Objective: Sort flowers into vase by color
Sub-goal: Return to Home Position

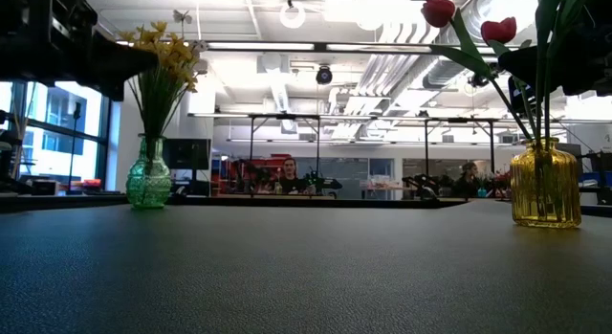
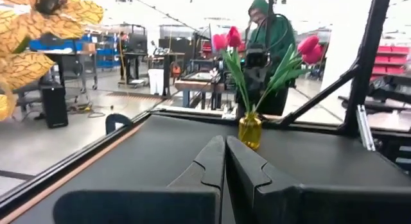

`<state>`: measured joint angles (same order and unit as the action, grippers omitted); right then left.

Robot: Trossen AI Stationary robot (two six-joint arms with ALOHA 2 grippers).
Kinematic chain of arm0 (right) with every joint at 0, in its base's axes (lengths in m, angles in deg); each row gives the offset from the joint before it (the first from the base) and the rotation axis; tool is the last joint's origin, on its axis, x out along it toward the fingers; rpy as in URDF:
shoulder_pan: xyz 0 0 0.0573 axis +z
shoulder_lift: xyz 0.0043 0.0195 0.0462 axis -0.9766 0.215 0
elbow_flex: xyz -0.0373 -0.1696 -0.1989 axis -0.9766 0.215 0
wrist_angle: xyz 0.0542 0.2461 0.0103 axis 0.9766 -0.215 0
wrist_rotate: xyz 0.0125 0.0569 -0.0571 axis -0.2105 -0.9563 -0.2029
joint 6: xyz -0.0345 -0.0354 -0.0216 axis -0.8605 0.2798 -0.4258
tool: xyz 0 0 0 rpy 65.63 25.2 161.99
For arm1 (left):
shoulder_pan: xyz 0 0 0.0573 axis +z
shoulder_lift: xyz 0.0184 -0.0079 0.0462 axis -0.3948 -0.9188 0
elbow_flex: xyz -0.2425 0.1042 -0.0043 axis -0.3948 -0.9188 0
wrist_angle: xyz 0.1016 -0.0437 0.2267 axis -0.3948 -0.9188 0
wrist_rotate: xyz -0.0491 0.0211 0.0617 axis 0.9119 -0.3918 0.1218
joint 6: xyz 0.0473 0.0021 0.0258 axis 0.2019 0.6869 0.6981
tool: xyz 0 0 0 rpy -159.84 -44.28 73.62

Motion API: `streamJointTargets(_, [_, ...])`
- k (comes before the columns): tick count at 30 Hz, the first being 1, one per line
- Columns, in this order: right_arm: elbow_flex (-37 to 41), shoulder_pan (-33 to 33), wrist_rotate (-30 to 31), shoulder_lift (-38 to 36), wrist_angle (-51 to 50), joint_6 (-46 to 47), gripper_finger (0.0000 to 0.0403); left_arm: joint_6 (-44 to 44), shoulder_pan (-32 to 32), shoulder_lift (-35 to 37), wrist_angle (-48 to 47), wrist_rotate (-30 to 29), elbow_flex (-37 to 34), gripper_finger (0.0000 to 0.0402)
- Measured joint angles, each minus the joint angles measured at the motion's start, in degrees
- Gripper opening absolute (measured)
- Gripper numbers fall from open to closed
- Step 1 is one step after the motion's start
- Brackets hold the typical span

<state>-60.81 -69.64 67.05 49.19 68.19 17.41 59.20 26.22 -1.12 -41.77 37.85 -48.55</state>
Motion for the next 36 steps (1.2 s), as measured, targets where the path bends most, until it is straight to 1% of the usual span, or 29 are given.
streamJointTargets(3, [0.0,0.0,0.0,0.0,0.0,0.0,0.0,-2.1,-0.6,-0.3,0.8,-0.4,0.0,0.0])
streamJointTargets(9, [0.0,0.0,0.0,0.0,0.0,0.0,0.0,-7.4,-0.5,-1.4,-3.2,-0.4,-0.1,0.0])
streamJointTargets(12, [0.0,0.0,0.0,0.0,0.0,0.0,0.0,-11.5,-0.5,-1.7,-3.3,-0.4,-0.1,0.0])
streamJointTargets(15, [0.0,0.0,0.0,0.0,0.0,0.0,0.0,-13.4,-0.5,-1.7,-3.2,-0.4,-0.1,0.0])
streamJointTargets(20, [0.0,0.0,0.0,0.0,0.0,0.0,0.0,-9.3,-0.5,-1.4,-3.1,-1.6,0.0,0.0])
streamJointTargets(23, [0.0,0.0,0.0,0.0,0.0,0.0,0.0,-6.9,-0.4,0.2,-3.8,2.1,0.0,0.0])
streamJointTargets(26, [0.0,0.0,0.0,0.0,0.0,0.0,0.0,-3.9,-0.4,0.0,-4.7,6.5,0.0,0.0])
streamJointTargets(31, [0.0,0.0,0.0,0.0,0.0,0.0,0.0,-5.7,-0.4,0.0,-4.8,6.8,0.0,0.0])
streamJointTargets(36, [0.0,0.0,0.0,0.0,0.0,0.0,0.0,-1.5,-0.4,0.0,-4.6,6.7,0.0,0.0])
